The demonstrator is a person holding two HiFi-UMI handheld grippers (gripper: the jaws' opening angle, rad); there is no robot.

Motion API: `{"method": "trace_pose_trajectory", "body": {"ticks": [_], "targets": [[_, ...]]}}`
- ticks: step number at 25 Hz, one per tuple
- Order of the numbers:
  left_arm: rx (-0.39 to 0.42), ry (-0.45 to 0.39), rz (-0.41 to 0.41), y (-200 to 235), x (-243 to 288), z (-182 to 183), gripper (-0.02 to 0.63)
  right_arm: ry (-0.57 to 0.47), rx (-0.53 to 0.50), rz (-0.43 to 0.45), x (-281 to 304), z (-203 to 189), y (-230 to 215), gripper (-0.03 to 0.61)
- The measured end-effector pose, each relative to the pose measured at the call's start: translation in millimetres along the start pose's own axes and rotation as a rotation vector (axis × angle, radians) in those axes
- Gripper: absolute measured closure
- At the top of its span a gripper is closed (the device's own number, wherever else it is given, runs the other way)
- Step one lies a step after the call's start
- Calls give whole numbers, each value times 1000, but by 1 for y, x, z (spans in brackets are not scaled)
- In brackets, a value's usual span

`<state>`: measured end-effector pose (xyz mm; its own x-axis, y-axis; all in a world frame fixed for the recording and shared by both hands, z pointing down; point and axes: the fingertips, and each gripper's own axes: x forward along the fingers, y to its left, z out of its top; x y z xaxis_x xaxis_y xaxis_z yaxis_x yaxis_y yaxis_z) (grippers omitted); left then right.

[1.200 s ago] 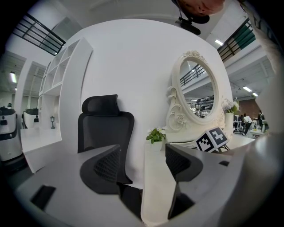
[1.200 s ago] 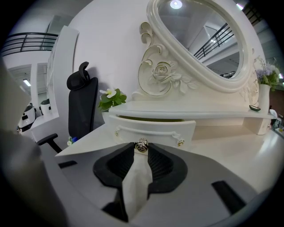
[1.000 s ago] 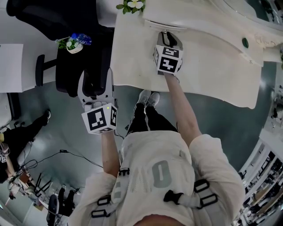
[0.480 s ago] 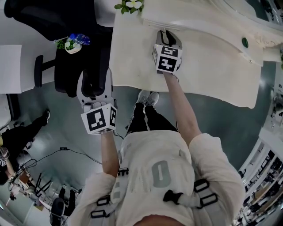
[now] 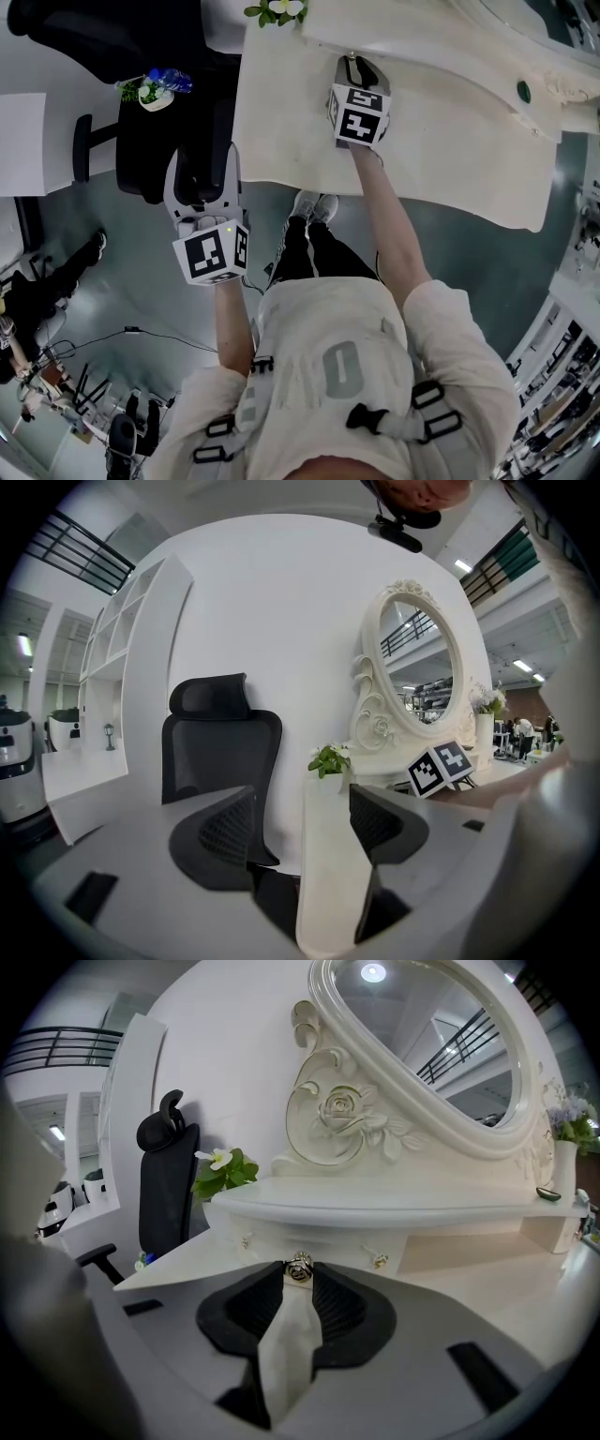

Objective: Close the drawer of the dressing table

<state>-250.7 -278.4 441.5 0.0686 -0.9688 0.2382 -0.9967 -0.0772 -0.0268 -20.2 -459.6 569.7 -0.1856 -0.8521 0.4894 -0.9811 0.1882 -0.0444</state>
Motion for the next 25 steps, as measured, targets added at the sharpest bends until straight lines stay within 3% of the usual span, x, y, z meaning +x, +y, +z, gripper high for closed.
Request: {"method": "trace_pose_trajectory", "body": {"ticks": [25], "targets": [[-6,-41,-27,-7,-6,12,313,-24,-3,27,-13,7,4,465]]}}
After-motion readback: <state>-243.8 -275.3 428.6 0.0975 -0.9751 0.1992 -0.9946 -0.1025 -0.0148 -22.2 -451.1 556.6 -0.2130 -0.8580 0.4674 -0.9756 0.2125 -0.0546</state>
